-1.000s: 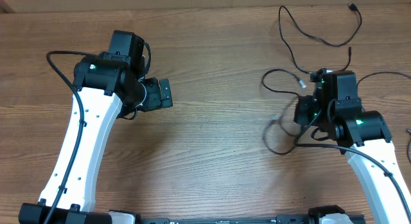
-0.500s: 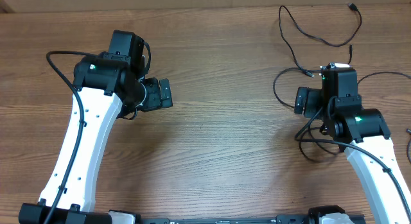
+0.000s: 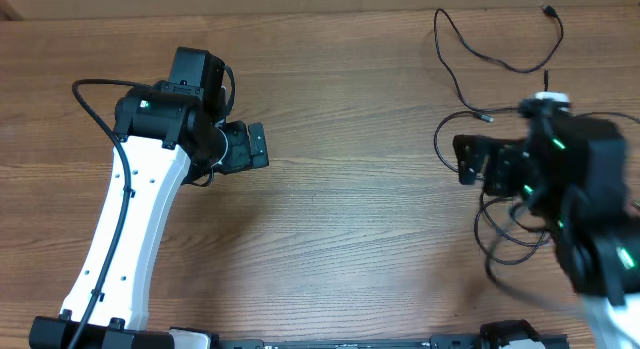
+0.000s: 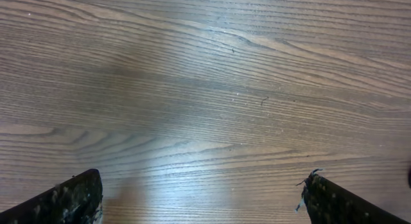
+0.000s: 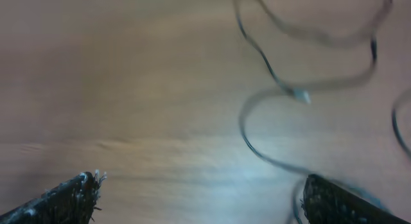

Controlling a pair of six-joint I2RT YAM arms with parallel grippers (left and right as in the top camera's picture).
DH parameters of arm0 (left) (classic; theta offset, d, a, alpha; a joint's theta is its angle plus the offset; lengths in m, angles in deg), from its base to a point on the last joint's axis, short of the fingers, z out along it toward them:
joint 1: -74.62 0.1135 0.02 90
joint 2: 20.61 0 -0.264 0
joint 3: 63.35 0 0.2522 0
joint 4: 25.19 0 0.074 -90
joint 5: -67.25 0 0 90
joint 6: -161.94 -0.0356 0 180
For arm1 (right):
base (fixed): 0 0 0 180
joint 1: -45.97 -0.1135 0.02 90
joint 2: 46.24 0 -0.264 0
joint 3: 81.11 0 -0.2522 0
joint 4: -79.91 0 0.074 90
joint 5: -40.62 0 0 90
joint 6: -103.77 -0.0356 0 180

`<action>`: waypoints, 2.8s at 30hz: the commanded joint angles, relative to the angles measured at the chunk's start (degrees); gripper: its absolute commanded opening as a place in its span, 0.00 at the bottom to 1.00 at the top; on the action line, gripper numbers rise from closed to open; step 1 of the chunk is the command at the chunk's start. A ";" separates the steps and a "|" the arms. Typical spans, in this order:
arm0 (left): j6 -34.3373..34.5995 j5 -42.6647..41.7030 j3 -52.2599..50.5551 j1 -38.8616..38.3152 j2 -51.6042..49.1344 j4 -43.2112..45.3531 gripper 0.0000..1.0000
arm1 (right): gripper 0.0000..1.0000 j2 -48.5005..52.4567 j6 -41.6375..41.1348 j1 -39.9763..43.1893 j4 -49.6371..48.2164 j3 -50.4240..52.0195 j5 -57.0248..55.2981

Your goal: Untangle cables

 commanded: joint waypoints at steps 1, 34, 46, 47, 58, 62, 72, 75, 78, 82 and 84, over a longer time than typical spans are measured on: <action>0.55 0.59 0.02 -0.33 0.15 0.09 0.99 | 1.00 -6.75 0.04 0.22 0.72 -1.99 5.16; 0.55 0.59 0.02 -0.33 0.15 0.09 1.00 | 1.00 -14.56 0.07 0.22 8.50 -1.81 5.16; 0.55 0.59 0.02 -0.33 0.13 0.09 1.00 | 1.00 -21.14 0.07 0.24 8.50 -1.81 5.16; 0.55 0.59 0.02 -0.33 0.15 0.09 1.00 | 1.00 -21.75 0.07 0.24 8.50 -1.81 5.16; 0.55 0.59 0.02 -0.33 0.15 0.09 0.99 | 1.00 -28.96 0.07 0.24 8.57 -1.79 5.16; 0.55 0.59 0.02 -0.33 0.13 0.09 0.99 | 1.00 -32.24 0.07 0.24 8.61 -1.77 5.16; 0.55 0.59 0.02 -0.33 0.15 0.09 0.99 | 1.00 -38.21 0.52 0.68 7.96 -1.05 4.26; 0.55 0.59 0.02 -0.33 0.13 0.09 0.99 | 1.00 -40.35 0.50 2.01 5.97 1.31 3.85; 0.55 0.59 0.02 -0.33 0.13 0.09 1.00 | 1.00 -42.75 0.50 3.15 2.91 4.66 3.87; 0.55 0.59 0.02 -0.33 0.13 0.09 1.00 | 1.00 -47.23 0.44 3.06 -3.32 11.58 4.00; 0.55 0.59 0.02 -0.33 0.13 0.09 1.00 | 1.00 -49.51 0.42 3.08 -6.40 15.32 4.39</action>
